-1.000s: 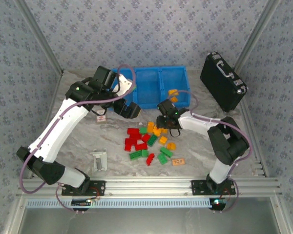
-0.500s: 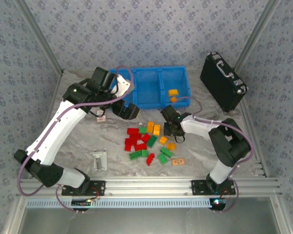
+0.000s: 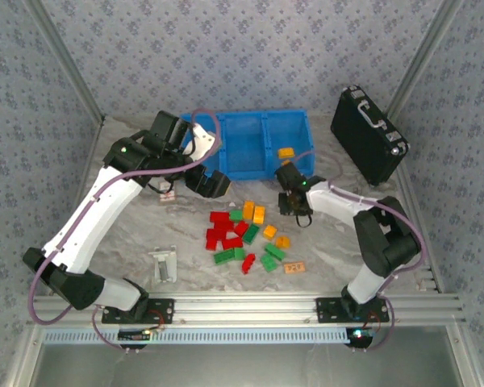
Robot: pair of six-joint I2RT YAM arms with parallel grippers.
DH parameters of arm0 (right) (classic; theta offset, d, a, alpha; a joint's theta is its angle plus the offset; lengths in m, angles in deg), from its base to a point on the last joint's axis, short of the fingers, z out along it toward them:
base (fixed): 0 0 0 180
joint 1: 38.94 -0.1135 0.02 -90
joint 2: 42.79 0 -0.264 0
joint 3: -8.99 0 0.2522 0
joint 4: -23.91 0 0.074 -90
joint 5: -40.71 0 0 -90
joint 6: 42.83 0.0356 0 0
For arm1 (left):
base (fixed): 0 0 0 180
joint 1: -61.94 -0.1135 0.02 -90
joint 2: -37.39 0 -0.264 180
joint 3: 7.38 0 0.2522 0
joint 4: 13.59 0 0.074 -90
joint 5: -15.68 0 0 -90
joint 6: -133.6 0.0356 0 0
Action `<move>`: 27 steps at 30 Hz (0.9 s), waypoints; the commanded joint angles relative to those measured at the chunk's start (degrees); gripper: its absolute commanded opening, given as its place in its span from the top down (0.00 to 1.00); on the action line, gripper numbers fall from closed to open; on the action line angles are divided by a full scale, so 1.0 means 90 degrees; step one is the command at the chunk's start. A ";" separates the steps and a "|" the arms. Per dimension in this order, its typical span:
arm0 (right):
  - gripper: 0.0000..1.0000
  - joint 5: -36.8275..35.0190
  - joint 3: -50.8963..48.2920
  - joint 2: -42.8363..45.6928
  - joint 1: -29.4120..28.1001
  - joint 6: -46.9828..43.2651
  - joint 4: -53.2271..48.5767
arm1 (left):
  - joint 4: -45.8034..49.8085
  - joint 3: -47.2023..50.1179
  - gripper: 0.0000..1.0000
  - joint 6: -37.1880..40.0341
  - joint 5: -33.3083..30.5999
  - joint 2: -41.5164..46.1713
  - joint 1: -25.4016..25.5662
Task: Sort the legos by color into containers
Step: Pick up the lego from the center of the table, then place the lego in the container.
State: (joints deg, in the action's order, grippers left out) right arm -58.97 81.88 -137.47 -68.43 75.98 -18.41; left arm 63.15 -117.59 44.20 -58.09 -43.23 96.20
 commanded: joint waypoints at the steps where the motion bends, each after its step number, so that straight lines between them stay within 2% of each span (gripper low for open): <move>1: 0.71 0.0048 0.0718 0.0178 0.0360 -0.0549 -0.0083 | -0.0025 0.0069 0.00 0.0106 -0.0010 0.0175 0.0049; 10: 0.71 0.0166 0.2471 -0.1156 0.0996 -0.0857 0.0627 | -0.0213 0.0273 0.00 0.0226 -0.0355 0.0312 0.0060; 14: 0.66 0.0232 0.3283 -0.1862 0.1169 -0.0968 0.0560 | -0.0289 0.0345 0.00 0.0253 -0.0414 0.0394 0.0060; 18: 0.55 0.0302 0.3760 -0.2215 0.1251 -0.1077 0.0451 | -0.0289 0.0329 0.00 0.0262 -0.0377 0.0386 0.0060; 21: 0.41 0.0324 0.3689 -0.2065 0.1266 -0.1102 0.0508 | -0.0299 0.0335 0.00 0.0257 -0.0399 0.0356 0.0060; 23: 0.25 0.0435 0.3424 -0.1789 0.1251 -0.1172 0.0712 | -0.0299 0.0307 0.00 0.0241 -0.0418 0.0310 0.0058; 24: 0.21 0.0521 0.3247 -0.1616 0.1242 -0.1230 0.0821 | -0.0289 0.0281 0.00 0.0218 -0.0438 0.0270 0.0054; 27: 0.17 0.0644 0.2790 -0.1064 0.1136 -0.1359 0.0796 | -0.0279 0.0223 0.00 0.0150 -0.0629 0.0191 0.0060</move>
State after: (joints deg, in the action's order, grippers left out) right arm -54.99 109.64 -153.44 -57.46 65.47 -11.66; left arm 61.21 -114.61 45.49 -62.14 -41.09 96.25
